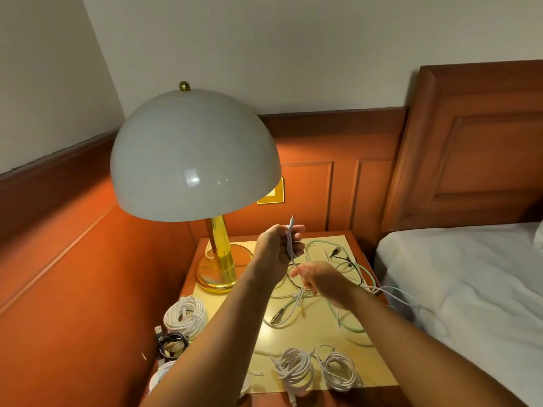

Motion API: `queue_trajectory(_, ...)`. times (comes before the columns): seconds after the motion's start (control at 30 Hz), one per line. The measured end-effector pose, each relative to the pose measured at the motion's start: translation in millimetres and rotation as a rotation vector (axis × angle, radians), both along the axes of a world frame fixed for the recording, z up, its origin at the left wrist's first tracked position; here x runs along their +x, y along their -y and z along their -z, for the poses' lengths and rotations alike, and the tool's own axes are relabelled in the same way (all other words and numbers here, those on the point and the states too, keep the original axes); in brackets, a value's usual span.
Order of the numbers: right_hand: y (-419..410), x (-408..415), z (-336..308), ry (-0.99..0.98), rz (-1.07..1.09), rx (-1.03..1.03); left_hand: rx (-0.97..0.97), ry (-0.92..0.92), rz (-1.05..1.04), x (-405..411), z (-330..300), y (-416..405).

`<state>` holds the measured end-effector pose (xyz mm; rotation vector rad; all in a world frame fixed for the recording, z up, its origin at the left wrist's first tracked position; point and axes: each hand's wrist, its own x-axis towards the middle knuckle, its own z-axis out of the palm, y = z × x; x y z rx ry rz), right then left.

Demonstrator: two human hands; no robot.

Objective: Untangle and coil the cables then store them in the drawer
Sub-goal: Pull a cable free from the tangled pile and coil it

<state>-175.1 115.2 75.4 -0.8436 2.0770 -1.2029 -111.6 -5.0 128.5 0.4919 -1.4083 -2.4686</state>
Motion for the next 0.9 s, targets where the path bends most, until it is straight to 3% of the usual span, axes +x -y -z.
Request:
queue_trajectory(0.1, 29.4, -28.0, -24.4, -0.214, -0.003, 0.095, -0.192, -0.044, 0.029, 13.9, -3.2, 9.7)
queue_trajectory(0.2, 46.7, -42.5, -65.8, -0.592, 0.088, 0.310, -0.409, -0.037, 0.055, 21.1, -8.2, 18.8)
queue_trajectory(0.27, 49.0, -43.7, -91.5, -0.843, 0.088, 0.427, -0.567, 0.050, 0.064, 20.1, -8.7, 21.0)
queue_trajectory(0.33, 50.0, -42.4, -108.8, -0.939, -0.002, 0.382, -0.692, 0.187, 0.096, 14.3, -5.0, 19.2)
queue_trajectory(0.43, 47.3, -32.5, -117.6, -0.835, -0.126, 0.277, -0.641, 0.274, 0.066, 4.4, 9.4, 16.4)
queue_trajectory(0.57, 28.4, -17.8, -109.4, -0.652, -0.095, 0.289, -0.222, 0.160, 0.033, -2.6, 20.7, 24.1)
queue_trajectory(0.77, -5.5, 18.5, -44.9, -0.025, -0.073, -0.001, 0.207, 0.131, -0.149, -6.4, 19.4, 27.1)
queue_trajectory(0.9, -0.7, 17.7, 3.4, 0.123, 0.040, 0.089, 0.300, 0.005, -0.103, -4.9, 9.7, 20.8)
